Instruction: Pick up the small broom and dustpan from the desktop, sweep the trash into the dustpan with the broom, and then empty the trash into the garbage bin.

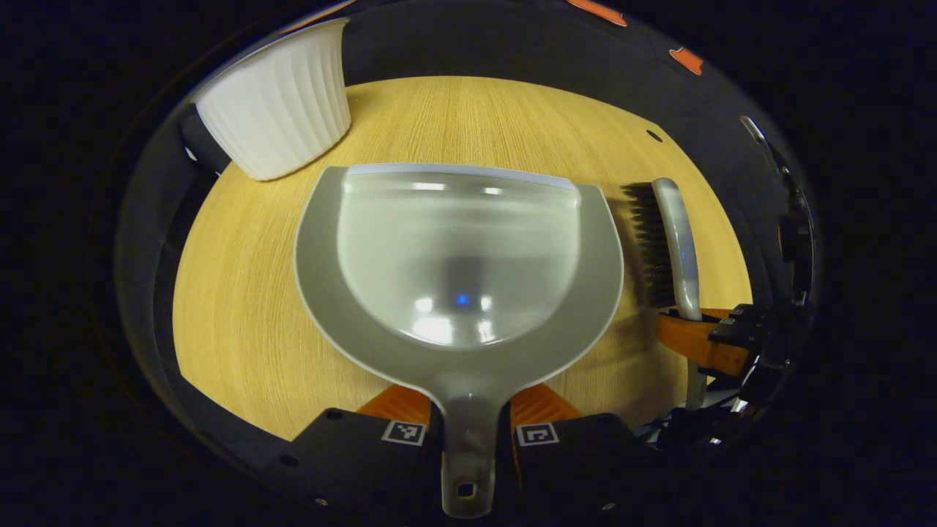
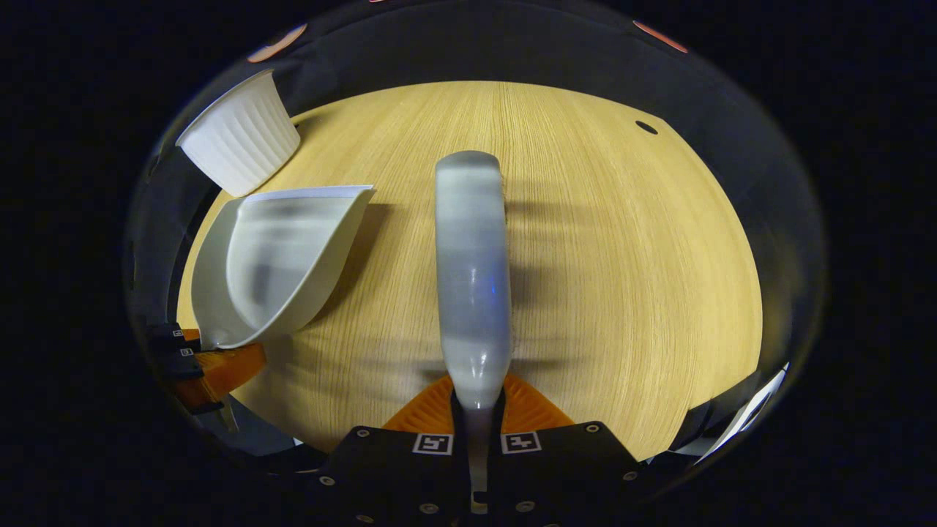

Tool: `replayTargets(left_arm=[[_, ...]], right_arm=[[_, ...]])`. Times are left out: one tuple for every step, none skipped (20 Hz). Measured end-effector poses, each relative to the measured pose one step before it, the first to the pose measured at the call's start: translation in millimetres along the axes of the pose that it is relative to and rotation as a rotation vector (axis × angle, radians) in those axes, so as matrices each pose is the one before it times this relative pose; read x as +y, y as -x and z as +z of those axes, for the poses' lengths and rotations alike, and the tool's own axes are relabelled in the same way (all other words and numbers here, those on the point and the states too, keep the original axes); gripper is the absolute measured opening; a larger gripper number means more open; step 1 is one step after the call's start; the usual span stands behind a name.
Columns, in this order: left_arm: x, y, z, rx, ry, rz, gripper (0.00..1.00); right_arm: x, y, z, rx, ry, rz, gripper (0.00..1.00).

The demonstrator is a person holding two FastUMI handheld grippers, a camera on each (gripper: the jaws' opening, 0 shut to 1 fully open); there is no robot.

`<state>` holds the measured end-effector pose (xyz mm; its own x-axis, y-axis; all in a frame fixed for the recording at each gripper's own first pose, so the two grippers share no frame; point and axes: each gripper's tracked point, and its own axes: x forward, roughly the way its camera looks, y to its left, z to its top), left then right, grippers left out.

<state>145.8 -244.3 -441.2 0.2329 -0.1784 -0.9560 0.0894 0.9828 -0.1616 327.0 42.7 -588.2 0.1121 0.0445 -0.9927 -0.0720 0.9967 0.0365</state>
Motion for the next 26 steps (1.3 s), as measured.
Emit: replayTargets(left_arm=[[-0.7, 2.19, 1.19, 0.00903, 0.00282, 0.00047, 0.3], [-0.67, 0.48, 0.76, 0.00817, 0.00171, -0.00118, 0.3], [-0.06, 0.18, 0.54, 0.00668, 0.00216, -0.00147, 0.3], [0.11, -0.25, 0.53, 0.00486, -0.00093, -0.00062, 0.31], [0.32, -0.55, 0.03, -0.00024, -0.00449, -0.00019, 0.3], [0.33, 0.05, -0.52, 0.00523, -0.00375, 0.00044, 0.31], [-0.53, -0.27, 0.74, 0.00116, -0.00128, -0.00392, 0.3], [0.88, -0.21, -0.7, 0.00521, 0.00193, -0.00142, 0.3], [-1.0, -0.74, -0.44, 0.00499, 0.00092, -0.00061, 0.3], [0.86, -1.11, 0.55, 0.00605, 0.00087, 0.00028, 0.3], [-1.49, 2.7, 0.04, 0.00908, 0.00273, -0.00124, 0.3], [-0.16, 1.58, 2.51, -0.0107, -0.00127, 0.00011, 0.3], [-1.14, -1.68, -2.22, 0.0073, -0.00463, 0.00068, 0.31], [0.47, 2.29, 0.28, 0.00823, -0.00147, -0.00517, 0.31], [0.05, 1.49, 0.76, 0.01532, -0.00057, -0.00996, 0.31], [1.14, 4.13, 1.29, 0.01656, 0.00596, -0.00827, 0.31], [-0.14, 1.66, 1.64, 0.00872, 0.00289, -0.00241, 0.31], [-0.09, 0.05, 0.67, 0.00369, -0.00791, 0.00213, 0.33], [1.45, 0.89, -0.89, 0.00045, -0.00697, 0.00183, 0.33], [0.42, -0.17, -0.49, 0.00256, -0.00308, 0.00218, 0.34], [0.91, -0.19, 0.39, -0.00004, 0.00209, -0.0013, 0.35], [0.59, 1.47, 0.46, 0.00138, 0.00165, 0.0022, 0.36], [-1.81, 0.54, 0.87, -0.0084, -0.00411, -0.00268, 0.36], [-0.57, 0.59, 2.06, -0.00853, -0.00462, -0.00239, 0.38], [0.76, -0.01, 1.39, -0.00652, -0.00622, -0.00215, 0.38], [0.1, 0.83, 0.92, -0.00832, -0.00389, -0.00019, 0.39]], right_arm=[[0.5, -0.39, 0.55, 0.00827, -0.00152, -0.0013, 0.09], [1.12, -2.3, -1.78, 0.00701, 0.00094, -0.00668, 0.09], [-0.69, -5.24, -2.31, 0.00569, -0.00018, -0.00385, 0.09], [2.76, 0.36, 0.0, 0.00788, -0.00417, -0.00176, 0.09], [-0.08, -0.59, -0.84, 0.00521, -0.0056, -0.00046, 0.09], [2.32, -1.12, 1.12, 0.00221, -0.00434, 0.00134, 0.09], [-0.19, 0.34, -0.52, -0.00146, 0.001, -0.00136, 0.09], [-0.63, -0.23, 0.45, 0.00051, 0.00238, -0.00334, 0.09], [0.48, -0.32, -0.15, 0.00198, 0.00018, 0.00188, 0.09], [0.97, -0.41, -0.34, 0.00416, -0.00358, 0.00336, 0.09], [0.86, -0.82, -0.46, 0.00723, -0.00086, 0.00518, 0.1], [0.46, -0.84, 0.36, 0.00137, -0.0022, 0.0035, 0.1], [0.2, -0.28, -0.59, 0.00435, 0.00458, 0.00088, 0.1], [1.79, 0.07, -0.49, 0.00634, -0.00129, 0.00501, 0.1], [4.55, 1.08, -2.42, 0.00656, -0.00321, 0.00564, 0.1], [2.35, -0.31, -1.25, 0.00636, -0.00602, 0.00861, 0.1], [0.44, 0.86, -0.48, 0.00101, -0.00796, 0.00367, 0.11], [0.06, 0.1, 0.38, 0.00128, -0.00504, 0.00175, 0.11], [-1.0, 0.83, 0.03, -0.00001, -0.002, -0.00223, 0.13], [-0.72, 1.29, 0.19, -0.00251, 0.00053, -0.00249, 0.14], [-0.97, -0.04, 0.34, -0.00132, 0.00028, 0.00086, 0.16], [0.12, 0.62, 0.78, -0.003, -0.00086, 0.00166, 0.17], [0.22, 1.34, 0.91, -0.00732, -0.00327, 0.00511, 0.19], [0.35, 2.2, 0.93, -0.00324, -0.00178, 0.00188, 0.2], [-0.66, 0.95, 2.59, -0.01156, 0.0033, 0.0, 0.22], [-1.09, 1.08, 3.13, -0.01368, 0.00748, -0.00518, 0.22]])
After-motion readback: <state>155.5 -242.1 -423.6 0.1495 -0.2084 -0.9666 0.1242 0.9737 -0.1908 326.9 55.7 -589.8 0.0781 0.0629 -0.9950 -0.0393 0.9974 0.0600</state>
